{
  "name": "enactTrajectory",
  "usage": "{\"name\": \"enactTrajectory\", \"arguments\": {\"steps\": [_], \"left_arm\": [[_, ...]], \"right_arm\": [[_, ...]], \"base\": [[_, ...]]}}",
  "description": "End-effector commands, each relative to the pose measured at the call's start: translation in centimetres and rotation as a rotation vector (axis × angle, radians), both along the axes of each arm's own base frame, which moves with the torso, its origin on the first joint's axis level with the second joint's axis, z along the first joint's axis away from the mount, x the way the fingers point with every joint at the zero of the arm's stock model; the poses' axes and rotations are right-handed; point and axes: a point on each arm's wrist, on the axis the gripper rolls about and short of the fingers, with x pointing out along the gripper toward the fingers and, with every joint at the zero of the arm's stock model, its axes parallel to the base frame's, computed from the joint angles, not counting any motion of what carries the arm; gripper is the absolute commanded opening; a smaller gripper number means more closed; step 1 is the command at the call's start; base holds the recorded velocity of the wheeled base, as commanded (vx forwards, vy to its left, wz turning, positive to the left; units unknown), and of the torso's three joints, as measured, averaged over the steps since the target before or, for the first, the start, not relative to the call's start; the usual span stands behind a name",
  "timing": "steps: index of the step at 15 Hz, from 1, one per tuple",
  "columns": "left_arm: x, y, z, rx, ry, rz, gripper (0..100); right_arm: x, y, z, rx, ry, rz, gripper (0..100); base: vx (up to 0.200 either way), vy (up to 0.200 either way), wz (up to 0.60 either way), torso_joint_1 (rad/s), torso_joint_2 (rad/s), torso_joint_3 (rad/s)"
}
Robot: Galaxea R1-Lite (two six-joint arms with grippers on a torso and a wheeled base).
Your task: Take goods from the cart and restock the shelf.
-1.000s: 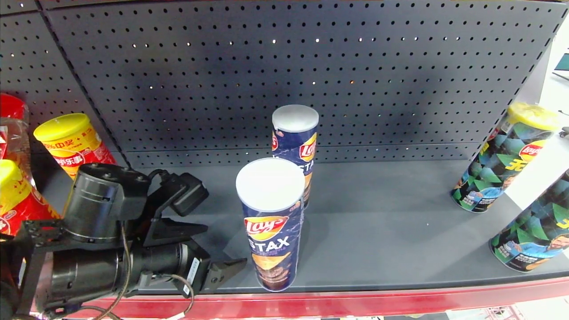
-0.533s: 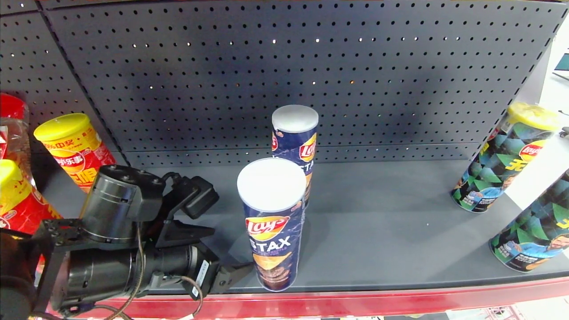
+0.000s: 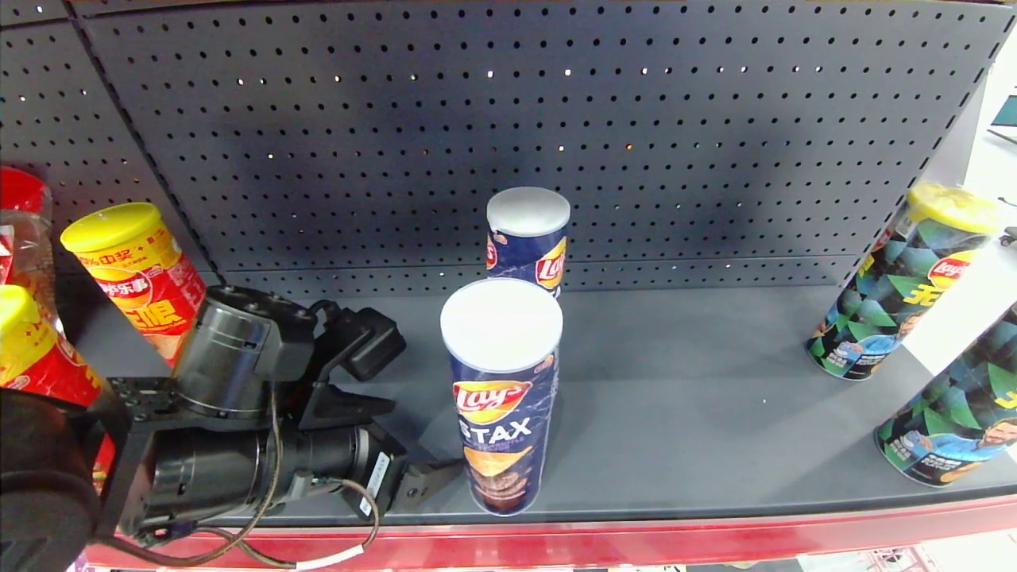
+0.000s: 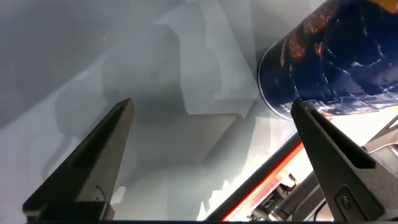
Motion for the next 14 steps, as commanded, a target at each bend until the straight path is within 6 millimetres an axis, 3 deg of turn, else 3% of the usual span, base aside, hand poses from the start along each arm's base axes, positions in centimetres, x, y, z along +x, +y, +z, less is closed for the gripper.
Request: {"name": "enactTrajectory", "arguments": {"steps": [1, 14], "left_arm": [[0.23, -0.26, 0.03, -0.001, -0.001, -0.003, 100], [0.19, -0.49, 0.07, 0.0, -0.003, -0.002, 100]], "right_arm": [[0.05, 0.02, -0.02, -0.001, 0.004, 0.001, 100], [0.04, 0.01, -0.1, -0.003, 0.005, 0.0, 100]], "base": [[0.0, 0.0, 0.0, 0.0, 0.0, 0.0], [0.0, 0.0, 0.0, 0.0, 0.0, 0.0]]}}
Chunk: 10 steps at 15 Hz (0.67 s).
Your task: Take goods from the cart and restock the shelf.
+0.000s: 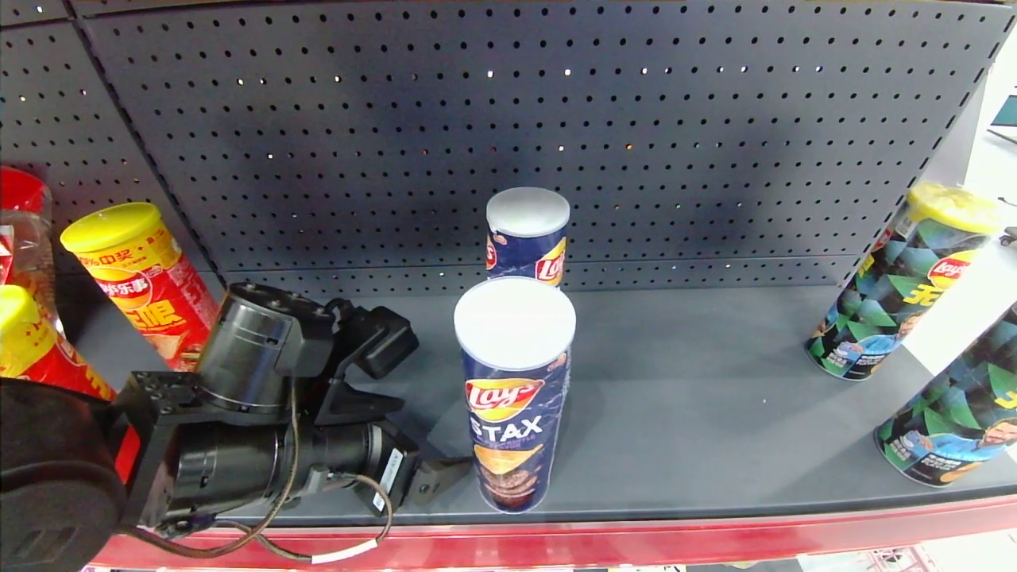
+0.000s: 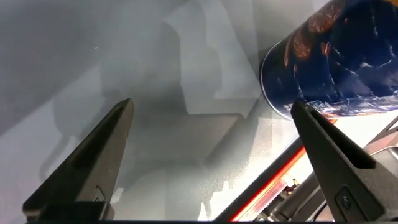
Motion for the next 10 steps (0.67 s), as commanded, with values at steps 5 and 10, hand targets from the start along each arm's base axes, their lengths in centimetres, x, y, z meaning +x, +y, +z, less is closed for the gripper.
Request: {"name": "enactTrajectory", "arguments": {"steps": [5, 10], "left_arm": [[-10.0, 8.4, 2.3, -0.064, -0.182, 0.147, 100], [-23.5, 16.9, 1.8, 0.027, -0.205, 0.554, 100]], "right_arm": [[-2.0, -0.6, -2.7, -0.022, 0.042, 0.0, 100], [-3.3, -1.3, -4.6, -0.079, 0.108, -0.288, 100]], "base": [[0.0, 0.0, 0.0, 0.0, 0.0, 0.0], [0.0, 0.0, 0.0, 0.0, 0.0, 0.0]]}}
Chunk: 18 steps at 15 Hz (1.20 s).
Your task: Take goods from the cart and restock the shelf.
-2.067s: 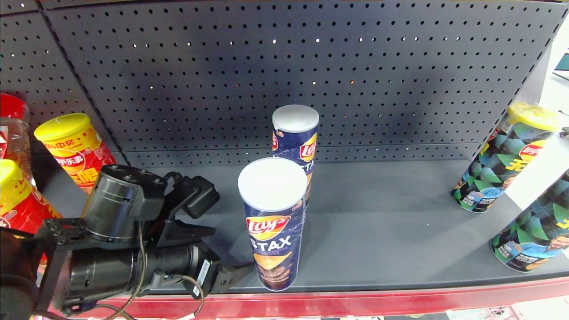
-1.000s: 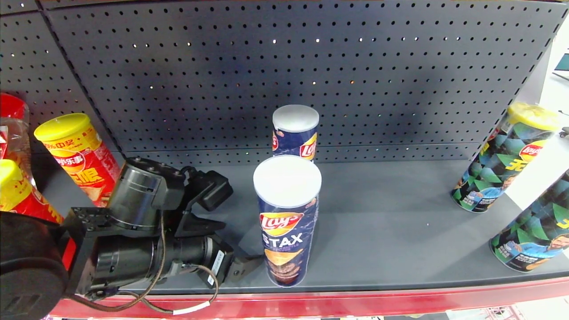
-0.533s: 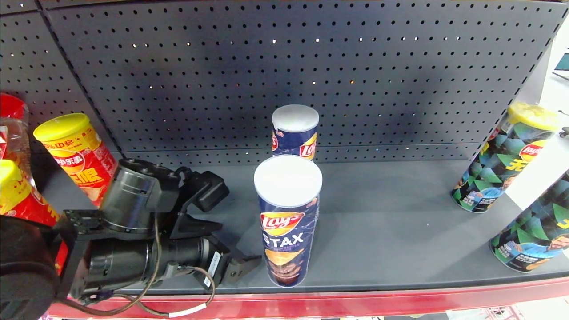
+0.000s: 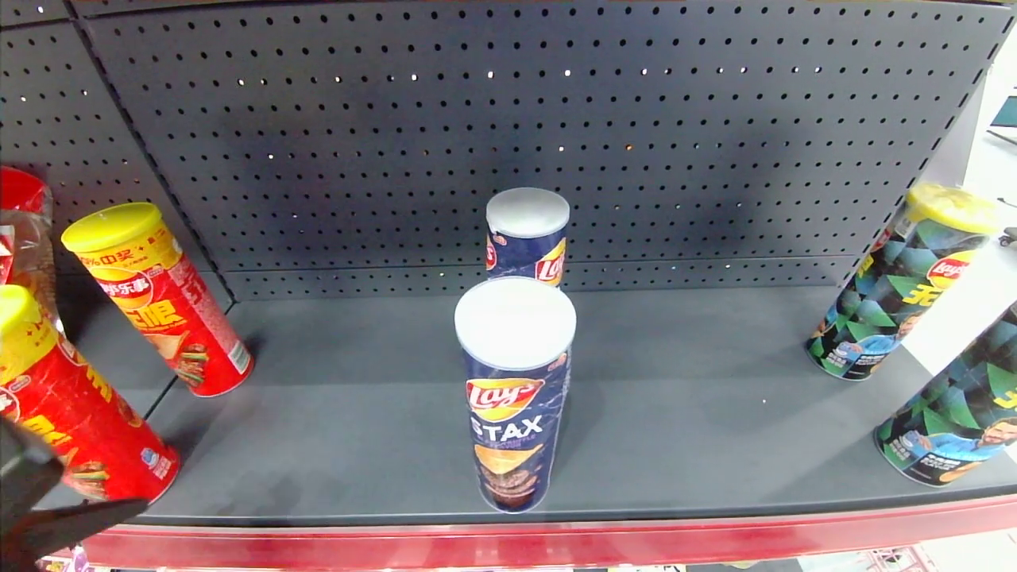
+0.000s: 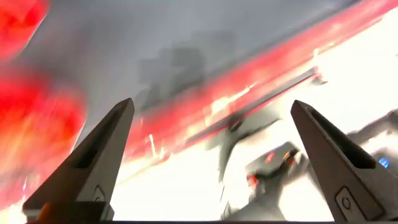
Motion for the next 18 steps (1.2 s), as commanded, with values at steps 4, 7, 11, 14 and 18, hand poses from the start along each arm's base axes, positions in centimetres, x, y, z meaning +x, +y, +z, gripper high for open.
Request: {"name": "enactTrajectory", "arguments": {"steps": [4, 7, 11, 14, 18], "left_arm": [[-12.4, 3.7, -5.8, -0.127, -0.185, 0.541, 100], [-10.2, 3.7, -7.5, -0.159, -0.354, 0.497, 100], [-7.5, 3.4, -10.4, -0.203, -0.54, 0.435, 100], [-8.0, 3.3, -10.3, -0.186, -0.621, 0.45, 100], [-8.0, 3.3, -10.4, -0.182, -0.619, 0.449, 100]], "right_arm": [[-0.6, 0.6, -2.4, -0.02, 0.081, -0.355, 100], [-1.5, 0.9, -6.3, 0.019, 0.0, -0.134, 100], [-1.3, 1.0, -6.8, -0.002, -0.115, -0.061, 100], [0.0, 0.9, -7.3, 0.004, -0.285, -0.124, 100], [0.1, 0.8, -7.9, 0.026, -0.261, -0.163, 100]], "base": [[0.0, 0.0, 0.0, 0.0, 0.0, 0.0], [0.0, 0.0, 0.0, 0.0, 0.0, 0.0], [0.0, 0.0, 0.0, 0.0, 0.0, 0.0], [0.0, 0.0, 0.0, 0.0, 0.0, 0.0], [0.0, 0.0, 0.0, 0.0, 0.0, 0.0]]}}
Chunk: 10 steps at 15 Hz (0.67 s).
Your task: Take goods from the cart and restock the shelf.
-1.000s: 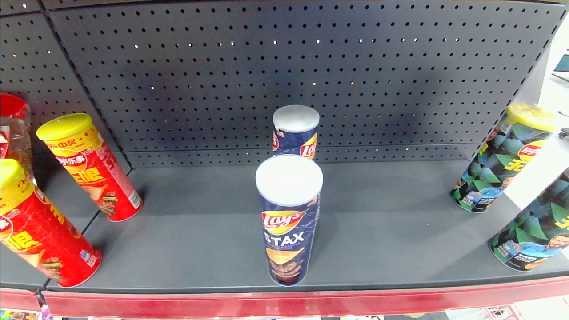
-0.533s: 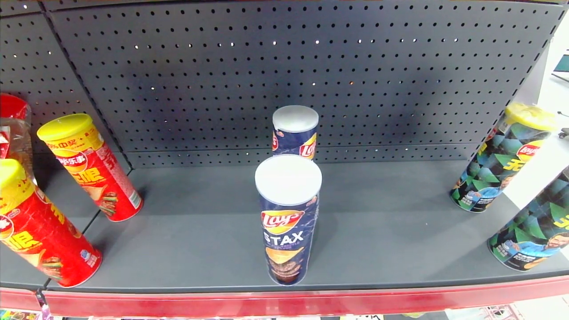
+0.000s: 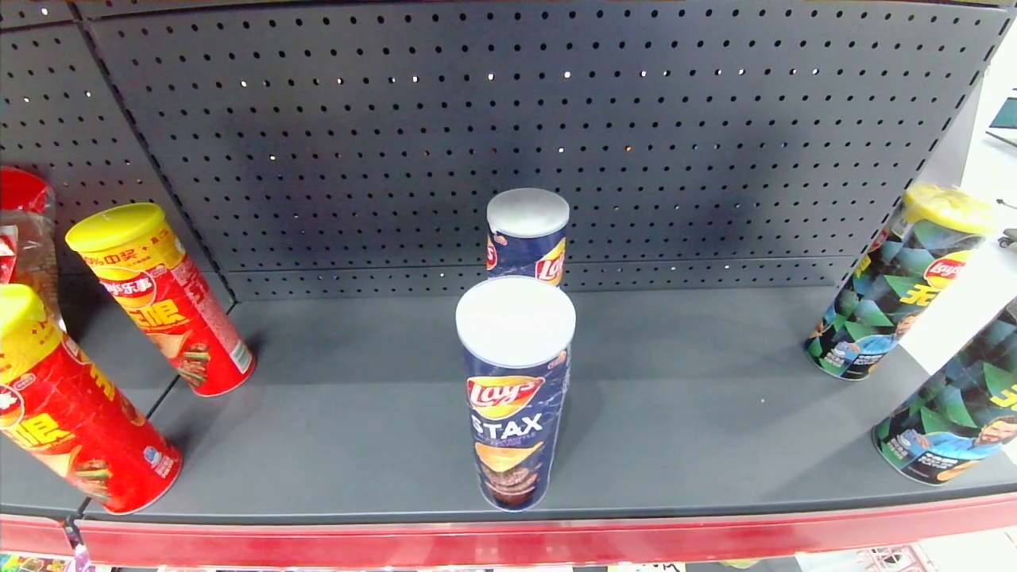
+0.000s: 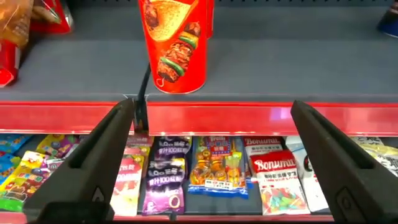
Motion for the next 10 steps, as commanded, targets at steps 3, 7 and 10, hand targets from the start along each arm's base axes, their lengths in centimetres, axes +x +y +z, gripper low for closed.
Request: {"name": "enactTrajectory", "arguments": {"steps": [3, 7, 10], "left_arm": [[-0.02, 0.0, -0.03, -0.001, -0.003, 0.0, 100], [-0.02, 0.0, -0.03, 0.001, -0.003, 0.0, 100], [-0.02, 0.0, -0.03, -0.001, -0.003, 0.0, 100]], "right_arm": [[0.43, 0.13, -0.52, 0.016, 0.063, 0.079, 100], [0.14, 0.14, -0.59, 0.007, 0.026, 0.068, 100], [0.14, 0.14, -0.59, 0.004, 0.026, 0.07, 100]], "base": [[0.0, 0.0, 0.0, 0.0, 0.0, 0.0], [-0.05, 0.0, 0.0, 0.001, 0.0, 0.001], [-0.2, 0.0, 0.0, 0.014, 0.01, 0.001]]}}
